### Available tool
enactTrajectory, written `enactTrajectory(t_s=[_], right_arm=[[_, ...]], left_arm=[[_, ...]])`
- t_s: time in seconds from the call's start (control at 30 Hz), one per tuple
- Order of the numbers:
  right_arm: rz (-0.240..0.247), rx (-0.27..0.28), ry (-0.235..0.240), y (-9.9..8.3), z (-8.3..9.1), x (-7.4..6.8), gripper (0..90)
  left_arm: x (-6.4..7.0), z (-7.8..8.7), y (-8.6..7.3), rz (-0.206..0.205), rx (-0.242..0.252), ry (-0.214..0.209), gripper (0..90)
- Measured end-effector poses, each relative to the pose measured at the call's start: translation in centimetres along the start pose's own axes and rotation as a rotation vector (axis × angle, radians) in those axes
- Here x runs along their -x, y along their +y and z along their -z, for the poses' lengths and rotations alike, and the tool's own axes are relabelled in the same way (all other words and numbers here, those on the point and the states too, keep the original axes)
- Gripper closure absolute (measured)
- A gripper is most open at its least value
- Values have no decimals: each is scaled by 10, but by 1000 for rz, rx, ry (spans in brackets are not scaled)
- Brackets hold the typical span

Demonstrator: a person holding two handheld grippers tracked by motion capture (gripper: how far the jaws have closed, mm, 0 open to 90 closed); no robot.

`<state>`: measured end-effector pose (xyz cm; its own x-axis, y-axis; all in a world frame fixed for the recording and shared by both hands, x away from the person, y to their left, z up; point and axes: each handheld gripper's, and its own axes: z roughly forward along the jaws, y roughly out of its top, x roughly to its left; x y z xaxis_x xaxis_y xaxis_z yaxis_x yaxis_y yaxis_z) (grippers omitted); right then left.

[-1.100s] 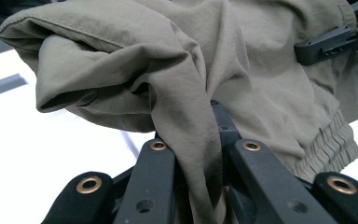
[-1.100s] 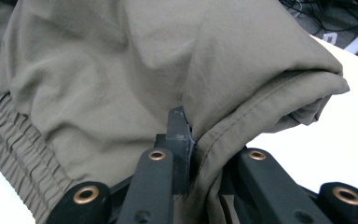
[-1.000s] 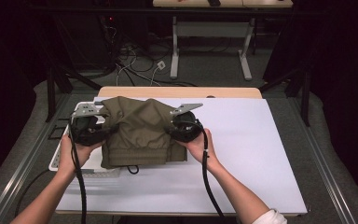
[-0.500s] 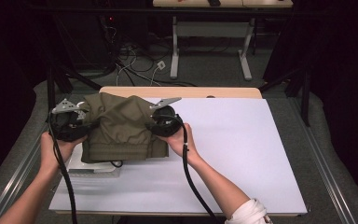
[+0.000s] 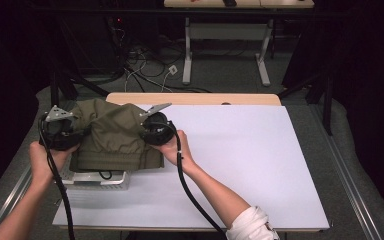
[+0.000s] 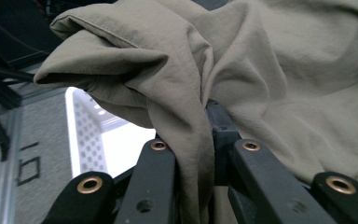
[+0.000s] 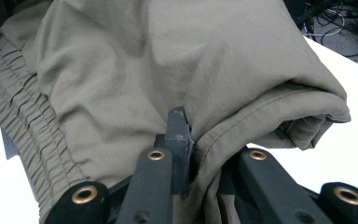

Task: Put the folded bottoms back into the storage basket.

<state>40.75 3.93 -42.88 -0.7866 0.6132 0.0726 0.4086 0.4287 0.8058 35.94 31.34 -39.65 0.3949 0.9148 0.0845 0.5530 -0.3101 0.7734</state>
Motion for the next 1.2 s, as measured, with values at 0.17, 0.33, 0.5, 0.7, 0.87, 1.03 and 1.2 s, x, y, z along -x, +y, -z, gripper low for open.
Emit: enactTrajectory(t_s=[0.17,0.33,0.5,0.7,0.87,1.03,1.2], right_arm=[[9,-8,4,5,-12,-8,802],[18,-12,2,9,-21,-15,802],[18,-19,7,12,-31,-19,802],[18,-33,18,15,-44,-26,802],[24,-49,17,18,-56,-34,800],[16,-67,23,16,-67,-38,799],[9,-84,24,15,-78,-42,798]], left_arm=[[-9,-2,-4,17,-9,29,834],[-16,-4,-8,29,-17,58,834],[-23,-7,-13,31,-31,79,835],[-31,-10,-19,44,-44,117,834],[-36,-14,-24,46,-55,142,835],[-38,-17,-31,45,-75,159,835],[-37,-21,-34,27,-95,178,834]])
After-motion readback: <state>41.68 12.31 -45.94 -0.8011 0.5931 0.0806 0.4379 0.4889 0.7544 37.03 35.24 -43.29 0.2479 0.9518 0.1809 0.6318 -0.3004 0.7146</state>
